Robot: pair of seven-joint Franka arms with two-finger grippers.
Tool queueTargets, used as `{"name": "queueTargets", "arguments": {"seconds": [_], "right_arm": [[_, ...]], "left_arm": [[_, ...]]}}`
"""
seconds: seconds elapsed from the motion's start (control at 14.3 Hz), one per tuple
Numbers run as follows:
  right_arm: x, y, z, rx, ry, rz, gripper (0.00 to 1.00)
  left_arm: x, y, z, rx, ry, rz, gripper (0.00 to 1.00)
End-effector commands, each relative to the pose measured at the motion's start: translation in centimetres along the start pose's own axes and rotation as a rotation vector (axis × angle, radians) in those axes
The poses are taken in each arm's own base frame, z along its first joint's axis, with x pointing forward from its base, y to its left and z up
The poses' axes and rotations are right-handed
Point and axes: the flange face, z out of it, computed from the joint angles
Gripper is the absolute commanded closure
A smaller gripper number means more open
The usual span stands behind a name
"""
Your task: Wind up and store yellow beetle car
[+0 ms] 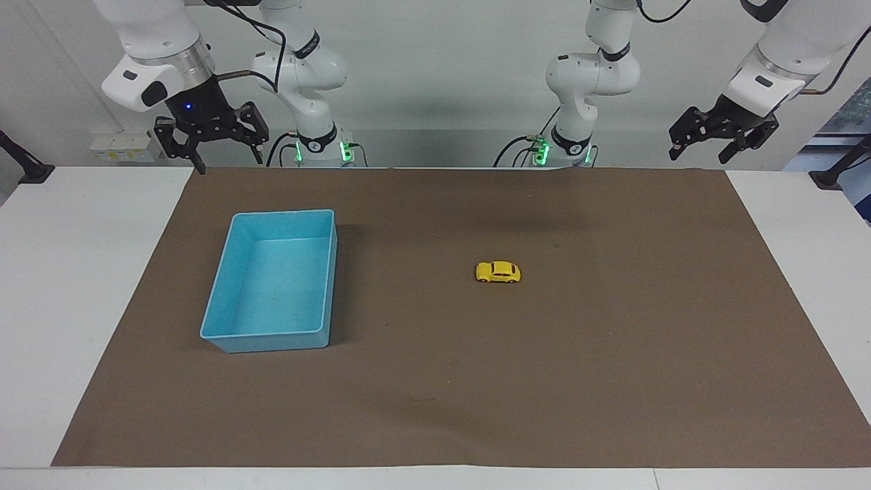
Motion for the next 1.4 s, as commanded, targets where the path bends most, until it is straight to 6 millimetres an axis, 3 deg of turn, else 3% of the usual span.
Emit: {"name": "queueTargets", "arguments": {"seconds": [0.0, 0.35, 0.56, 0.91, 1.05, 1.33], "right_arm": [[-0.2, 0.1, -0.1, 0.013, 0.01, 0.026, 0.0], [-0.2, 0.1, -0.1, 0.013, 0.01, 0.026, 0.0], [-0.2, 0.1, -0.1, 0.013, 0.01, 0.026, 0.0], [-0.2, 0.1, -0.1, 0.013, 0.01, 0.026, 0.0], [-0.2, 0.1, -0.1, 0.013, 0.01, 0.026, 0.0], [-0.2, 0.1, 0.0, 0.013, 0.01, 0.026, 0.0]], "left_arm": [[-0.3, -0.2, -0.2, 0.005, 0.016, 0.173, 0.0], [0.3, 1.1, 0.0, 0.021, 0.032, 0.598, 0.0], [1.6, 4.3, 1.0, 0.03, 0.037, 0.773, 0.0], [4.7, 8.0, 6.6, 0.03, 0.028, 1.122, 0.0], [6.1, 8.4, 8.5, 0.024, 0.021, 1.19, 0.0], [7.6, 11.7, 13.0, 0.05, 0.057, 1.321, 0.0]]}}
